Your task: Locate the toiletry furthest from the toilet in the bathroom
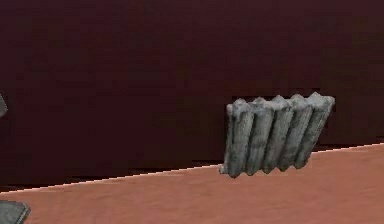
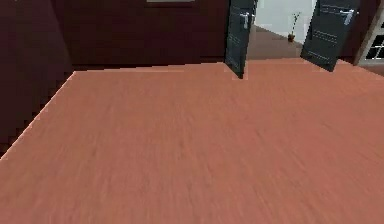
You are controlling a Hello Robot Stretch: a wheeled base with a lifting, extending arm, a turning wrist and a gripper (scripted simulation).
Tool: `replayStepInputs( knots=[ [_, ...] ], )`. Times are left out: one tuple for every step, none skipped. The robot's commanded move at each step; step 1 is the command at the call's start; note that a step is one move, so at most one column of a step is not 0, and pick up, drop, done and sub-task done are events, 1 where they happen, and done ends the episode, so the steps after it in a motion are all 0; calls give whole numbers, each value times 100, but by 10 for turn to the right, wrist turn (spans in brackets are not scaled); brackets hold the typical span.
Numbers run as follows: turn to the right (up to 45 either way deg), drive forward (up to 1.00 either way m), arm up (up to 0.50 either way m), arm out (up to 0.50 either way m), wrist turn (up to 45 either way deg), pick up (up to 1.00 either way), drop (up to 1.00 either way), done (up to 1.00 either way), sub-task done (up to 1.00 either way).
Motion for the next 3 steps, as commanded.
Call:
replayStepInputs(
  knots=[
    [30, 0, 0, 0, 0, 0, 0, 0, 0],
    [0, 5, 0, 0, 0, 0, 0, 0, 0],
    [-240, 0, 0, 0, 0, 0, 0, 0, 0]
  ],
)
